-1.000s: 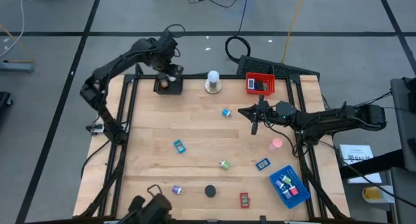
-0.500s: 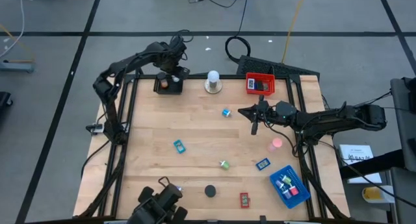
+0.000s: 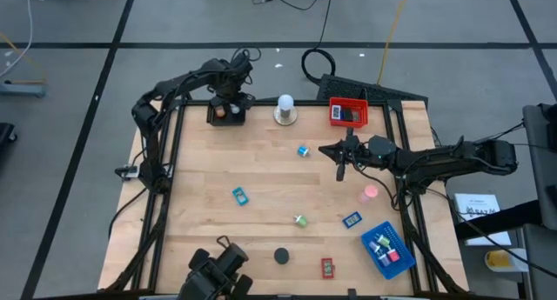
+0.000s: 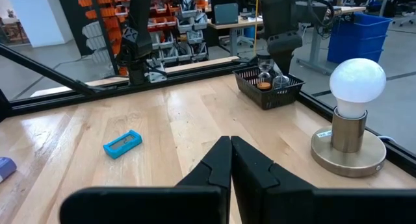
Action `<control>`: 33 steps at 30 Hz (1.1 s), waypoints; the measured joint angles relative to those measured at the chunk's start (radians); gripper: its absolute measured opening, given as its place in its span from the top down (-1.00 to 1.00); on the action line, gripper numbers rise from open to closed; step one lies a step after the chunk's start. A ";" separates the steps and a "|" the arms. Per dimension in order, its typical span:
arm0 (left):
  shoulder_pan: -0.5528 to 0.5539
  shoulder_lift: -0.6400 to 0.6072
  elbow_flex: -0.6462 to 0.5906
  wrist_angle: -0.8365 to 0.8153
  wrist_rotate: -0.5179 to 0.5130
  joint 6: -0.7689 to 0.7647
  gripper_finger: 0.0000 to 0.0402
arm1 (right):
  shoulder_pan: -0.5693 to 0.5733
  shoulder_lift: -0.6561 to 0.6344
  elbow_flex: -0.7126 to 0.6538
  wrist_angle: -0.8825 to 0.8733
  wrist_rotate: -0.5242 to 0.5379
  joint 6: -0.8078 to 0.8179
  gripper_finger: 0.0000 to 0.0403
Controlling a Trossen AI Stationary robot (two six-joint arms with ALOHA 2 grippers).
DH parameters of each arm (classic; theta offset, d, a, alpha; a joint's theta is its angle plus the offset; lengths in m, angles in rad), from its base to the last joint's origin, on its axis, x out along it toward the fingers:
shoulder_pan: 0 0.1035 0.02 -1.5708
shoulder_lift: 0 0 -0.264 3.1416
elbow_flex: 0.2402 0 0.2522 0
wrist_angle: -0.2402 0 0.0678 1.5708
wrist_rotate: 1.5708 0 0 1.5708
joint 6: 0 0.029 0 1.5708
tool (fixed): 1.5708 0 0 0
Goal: Pick & Place Office items
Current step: Put the white hourglass into the black bin
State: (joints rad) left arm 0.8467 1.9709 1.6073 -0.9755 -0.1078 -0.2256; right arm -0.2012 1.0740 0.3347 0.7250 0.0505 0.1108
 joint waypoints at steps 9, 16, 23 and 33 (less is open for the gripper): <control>-0.001 0.005 0.000 0.012 -0.006 0.003 -0.03 | 0.000 0.000 0.000 -0.003 0.000 -0.003 1.00; -0.016 0.005 0.000 0.009 -0.025 0.003 -0.03 | 0.000 0.000 0.000 -0.004 0.000 -0.003 1.00; -0.031 0.005 0.000 0.009 -0.027 0.003 -0.03 | 0.000 0.000 0.000 -0.004 0.000 -0.002 1.00; -0.033 0.005 0.000 0.009 -0.037 -0.009 -0.03 | 0.000 0.000 0.000 -0.004 0.000 0.008 1.00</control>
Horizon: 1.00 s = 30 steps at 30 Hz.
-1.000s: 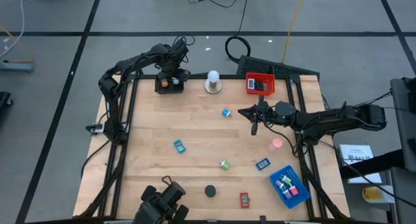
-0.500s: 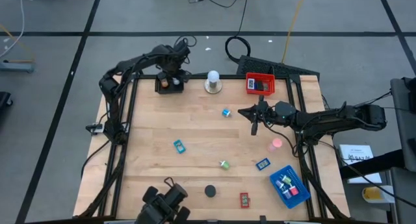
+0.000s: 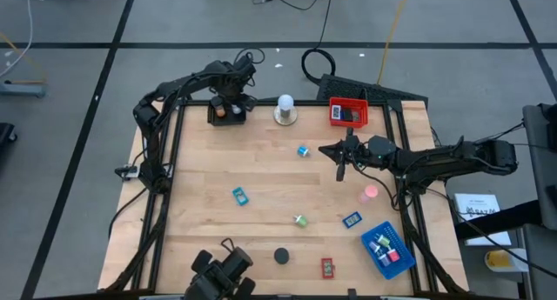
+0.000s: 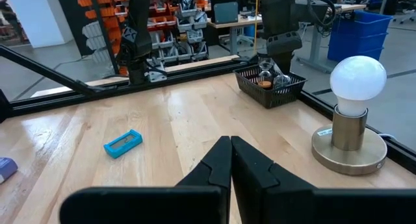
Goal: Pick & Place Office items
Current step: Put the white hourglass into the black bin
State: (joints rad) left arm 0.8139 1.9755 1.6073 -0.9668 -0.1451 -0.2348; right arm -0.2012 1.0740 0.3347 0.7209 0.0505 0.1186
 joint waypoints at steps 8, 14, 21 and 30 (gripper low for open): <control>0.000 0.000 0.000 0.003 -0.031 0.006 -0.03 | 0.000 0.000 0.000 0.000 0.000 0.000 1.00; -0.007 0.007 0.000 0.021 -0.038 0.013 -0.03 | 0.000 0.000 0.000 0.000 -0.001 0.001 1.00; -0.010 0.034 0.000 0.033 -0.041 0.017 -0.03 | 0.000 0.000 0.000 0.000 -0.003 0.008 1.00; -0.009 0.036 0.000 0.031 -0.041 0.019 -0.07 | 0.000 0.000 0.000 0.000 -0.003 0.005 1.00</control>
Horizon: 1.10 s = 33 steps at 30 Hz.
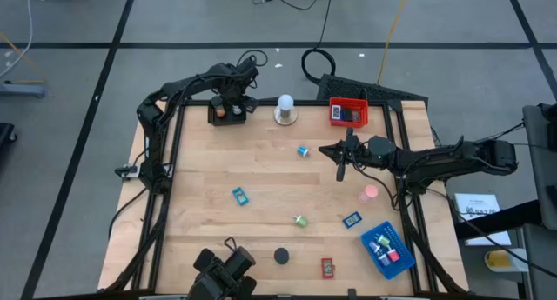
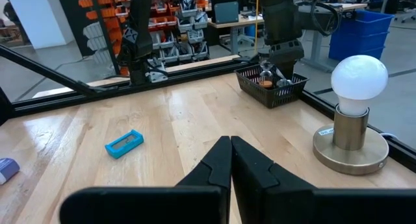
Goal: Pick & Place Office items
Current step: Put the white hourglass into the black bin, then put the blue charger adapter into the blue bin
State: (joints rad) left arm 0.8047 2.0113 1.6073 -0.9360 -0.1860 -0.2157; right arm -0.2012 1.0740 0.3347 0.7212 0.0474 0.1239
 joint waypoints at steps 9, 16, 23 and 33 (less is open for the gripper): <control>0.001 0.000 0.000 -0.002 -0.037 0.023 -0.47 | 0.000 0.000 0.000 0.005 0.000 -0.001 1.00; 0.001 -0.018 0.000 -0.013 -0.056 0.072 -0.46 | 0.000 0.000 0.000 0.004 0.000 -0.001 1.00; 0.000 -0.099 0.000 -0.012 -0.099 0.115 -0.46 | 0.000 0.000 0.000 0.008 0.001 -0.005 1.00; -0.091 -0.364 -0.072 0.039 -0.145 0.206 -0.05 | 0.000 0.000 0.000 0.008 0.003 -0.005 1.00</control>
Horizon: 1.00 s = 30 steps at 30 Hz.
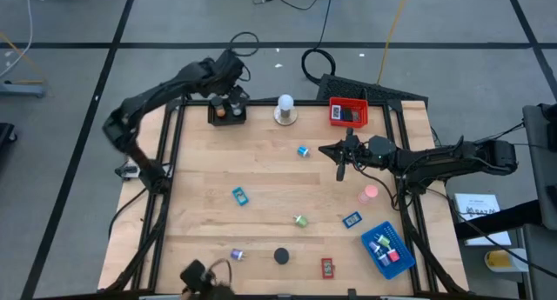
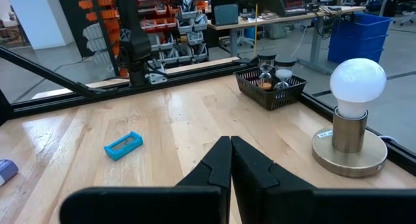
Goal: Pick & Place Office items
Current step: Put the blue charger adapter into the blue bin
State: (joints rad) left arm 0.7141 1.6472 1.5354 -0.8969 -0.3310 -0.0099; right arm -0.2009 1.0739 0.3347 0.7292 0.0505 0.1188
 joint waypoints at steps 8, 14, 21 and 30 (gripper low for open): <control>-0.159 -0.330 -0.487 0.520 0.271 0.065 0.69 | 0.000 0.000 0.000 0.000 0.001 0.000 1.00; -0.256 -0.417 -0.766 0.795 0.383 -0.102 0.97 | 0.000 0.000 0.000 0.000 0.001 0.020 1.00; -0.424 -0.381 -1.132 1.498 0.387 -0.067 0.98 | 0.000 0.000 0.000 0.003 0.001 0.101 1.00; -0.499 -0.330 -1.323 2.011 0.385 -0.064 0.89 | 0.055 0.016 0.170 -0.406 0.208 0.135 1.00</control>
State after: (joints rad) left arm 0.2151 1.3174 0.2119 1.1137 0.0539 -0.0734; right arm -0.1455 1.0896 0.5052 0.3228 0.2589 0.2535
